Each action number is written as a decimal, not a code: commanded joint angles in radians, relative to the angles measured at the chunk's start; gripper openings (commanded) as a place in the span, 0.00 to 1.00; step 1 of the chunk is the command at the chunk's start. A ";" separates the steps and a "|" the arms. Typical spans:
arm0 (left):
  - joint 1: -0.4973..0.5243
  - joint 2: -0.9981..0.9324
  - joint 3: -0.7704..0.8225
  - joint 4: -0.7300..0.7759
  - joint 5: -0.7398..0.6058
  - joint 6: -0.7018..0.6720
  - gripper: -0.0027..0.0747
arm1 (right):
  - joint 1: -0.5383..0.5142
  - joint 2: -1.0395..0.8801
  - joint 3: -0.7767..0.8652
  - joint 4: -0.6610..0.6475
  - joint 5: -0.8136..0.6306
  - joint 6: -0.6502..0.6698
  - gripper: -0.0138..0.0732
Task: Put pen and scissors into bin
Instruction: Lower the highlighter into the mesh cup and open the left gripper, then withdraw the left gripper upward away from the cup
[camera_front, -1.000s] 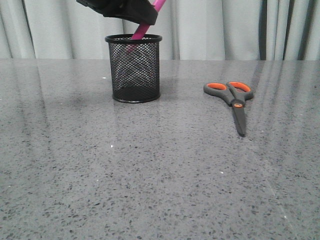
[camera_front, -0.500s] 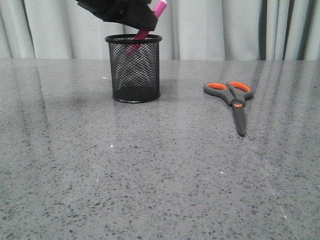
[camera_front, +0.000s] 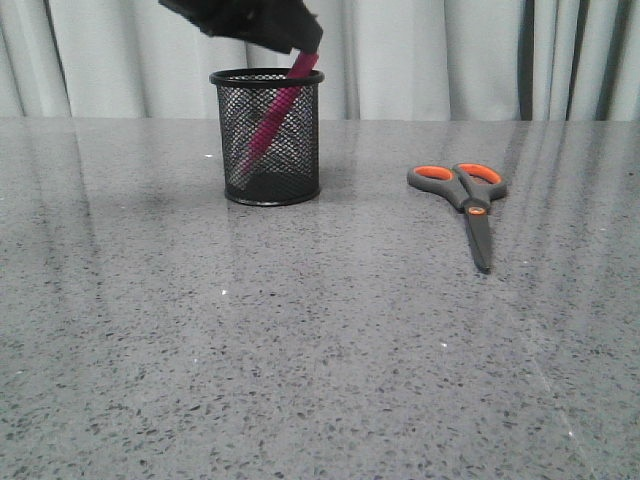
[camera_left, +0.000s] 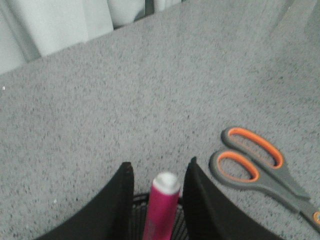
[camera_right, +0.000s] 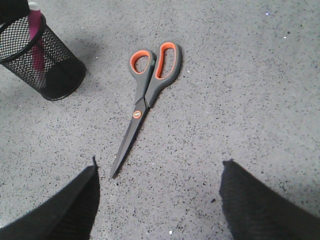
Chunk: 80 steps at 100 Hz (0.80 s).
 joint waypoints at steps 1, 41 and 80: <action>-0.006 -0.093 -0.051 -0.029 -0.011 -0.010 0.33 | 0.000 0.004 -0.034 0.029 -0.048 -0.008 0.69; 0.158 -0.315 -0.056 -0.003 0.158 -0.010 0.01 | 0.000 0.004 -0.034 0.029 -0.046 -0.008 0.69; 0.284 -0.561 0.072 0.057 0.164 -0.116 0.01 | 0.000 0.004 -0.034 0.029 -0.082 -0.008 0.69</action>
